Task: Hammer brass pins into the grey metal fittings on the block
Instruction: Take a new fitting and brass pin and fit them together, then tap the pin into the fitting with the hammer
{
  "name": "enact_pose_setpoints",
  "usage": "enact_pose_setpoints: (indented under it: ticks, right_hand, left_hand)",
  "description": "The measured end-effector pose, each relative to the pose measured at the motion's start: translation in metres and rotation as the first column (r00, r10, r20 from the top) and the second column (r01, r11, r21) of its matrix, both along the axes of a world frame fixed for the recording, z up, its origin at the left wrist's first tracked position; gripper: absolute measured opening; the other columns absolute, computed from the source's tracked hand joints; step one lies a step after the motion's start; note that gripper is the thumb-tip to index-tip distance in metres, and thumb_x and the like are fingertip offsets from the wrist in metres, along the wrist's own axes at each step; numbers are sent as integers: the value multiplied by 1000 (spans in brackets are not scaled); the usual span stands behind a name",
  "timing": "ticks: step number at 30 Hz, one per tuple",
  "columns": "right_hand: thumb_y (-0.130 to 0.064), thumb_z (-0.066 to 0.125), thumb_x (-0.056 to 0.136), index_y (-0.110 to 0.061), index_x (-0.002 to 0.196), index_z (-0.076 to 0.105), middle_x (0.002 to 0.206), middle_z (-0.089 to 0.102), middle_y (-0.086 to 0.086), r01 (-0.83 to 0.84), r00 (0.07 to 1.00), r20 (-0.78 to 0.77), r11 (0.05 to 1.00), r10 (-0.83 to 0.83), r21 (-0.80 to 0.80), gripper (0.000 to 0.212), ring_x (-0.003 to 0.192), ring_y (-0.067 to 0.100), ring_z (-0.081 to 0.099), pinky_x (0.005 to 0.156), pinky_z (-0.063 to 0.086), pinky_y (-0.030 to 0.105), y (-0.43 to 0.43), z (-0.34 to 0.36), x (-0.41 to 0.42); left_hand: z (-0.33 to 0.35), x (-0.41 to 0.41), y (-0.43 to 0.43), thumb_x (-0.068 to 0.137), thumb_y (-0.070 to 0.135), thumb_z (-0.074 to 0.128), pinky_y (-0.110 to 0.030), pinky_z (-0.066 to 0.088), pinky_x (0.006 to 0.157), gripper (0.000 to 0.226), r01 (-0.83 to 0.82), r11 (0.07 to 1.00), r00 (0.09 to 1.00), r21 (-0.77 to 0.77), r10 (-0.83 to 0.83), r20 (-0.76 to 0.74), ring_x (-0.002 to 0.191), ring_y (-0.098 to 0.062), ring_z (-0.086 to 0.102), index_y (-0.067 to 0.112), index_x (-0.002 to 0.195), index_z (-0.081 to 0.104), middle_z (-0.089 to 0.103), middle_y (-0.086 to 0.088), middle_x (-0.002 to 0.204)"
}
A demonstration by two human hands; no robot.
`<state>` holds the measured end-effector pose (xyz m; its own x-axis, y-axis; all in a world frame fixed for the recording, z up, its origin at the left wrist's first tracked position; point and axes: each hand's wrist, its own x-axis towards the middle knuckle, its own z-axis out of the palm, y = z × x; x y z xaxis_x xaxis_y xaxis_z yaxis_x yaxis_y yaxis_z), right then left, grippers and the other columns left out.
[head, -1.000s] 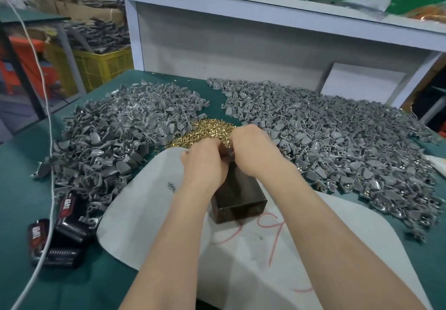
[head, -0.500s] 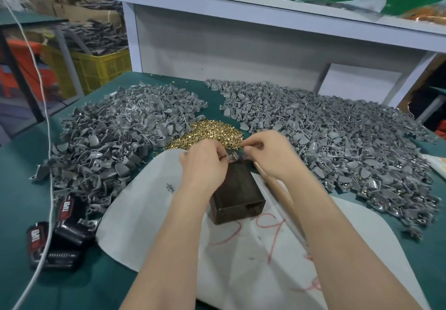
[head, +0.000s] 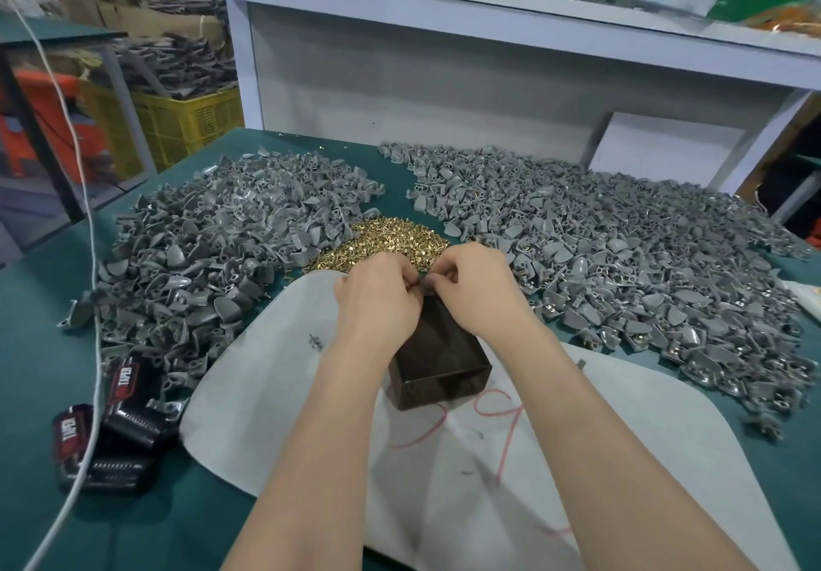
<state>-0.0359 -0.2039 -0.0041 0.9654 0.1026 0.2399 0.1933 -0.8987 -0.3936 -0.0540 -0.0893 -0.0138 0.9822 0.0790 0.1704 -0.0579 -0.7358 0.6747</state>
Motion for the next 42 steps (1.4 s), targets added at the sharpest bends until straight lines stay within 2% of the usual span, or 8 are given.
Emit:
enact_pose_setpoints:
  ticks: [15,20,23,25,31,35,40,42]
  right_hand:
    - [-21,57,92,-11,95,66,101,63,9,23,1000,-13,998,-24,-50,14,96,26,57,81,48,33,7,-1,-1]
    - [-31,56,92,-15,113,64,108,67,2,141,989,-52,984,-136,112,27,98,20,61,87,47,31,-26,4,-5]
    - [-42,55,90,-13,82,57,76,62,1,239,916,-272,946,-294,-218,30,66,17,58,56,44,27,-46,-6,-9]
    - [-37,58,89,-13,66,46,68,53,1,203,893,-334,933,-301,-298,35,59,15,49,52,37,27,-45,-13,-8]
    - [-22,53,93,-12,73,43,76,55,5,245,923,-285,966,-260,-87,24,64,19,54,50,35,25,-53,0,-1]
    - [-26,59,90,-9,101,49,91,59,9,311,944,-137,949,-302,56,23,82,30,58,60,38,30,-59,18,-9]
    - [-24,55,92,-9,96,54,87,63,12,116,985,-149,981,-93,156,16,80,31,66,76,53,45,-48,24,-25]
    - [-25,55,93,-11,101,55,86,63,9,85,996,14,991,-87,107,16,75,29,66,73,53,42,-44,25,-31]
  left_hand:
    - [-3,3,0,89,19,62,-41,48,85,7,12,1000,1000,21,-12,19,92,-29,59,19,85,68,61,0,81]
    - [-3,2,1,88,20,64,-39,48,89,11,16,1000,1000,-11,-16,21,96,-23,61,26,79,61,59,8,80]
    - [-3,3,1,88,19,63,-39,48,89,13,14,1000,1000,-8,-14,10,94,-20,61,27,77,60,57,11,78]
    - [-2,2,1,87,19,63,-39,49,89,13,13,1000,1000,-3,-13,1,94,-19,61,28,78,59,58,11,80]
    - [-2,1,2,87,21,63,-40,48,90,12,12,1000,1000,8,-12,-1,95,-18,61,29,79,59,61,9,84]
    - [-3,2,1,88,20,63,-40,48,89,11,10,1000,1000,5,-10,-9,95,-20,61,28,80,61,62,8,84]
    - [-3,3,1,88,21,64,-41,48,90,5,8,1000,1000,-8,-8,2,97,-22,61,22,88,69,68,3,92]
    - [-3,2,2,88,20,64,-41,48,90,6,6,1000,1000,-4,-6,-2,98,-23,61,21,90,70,69,2,94]
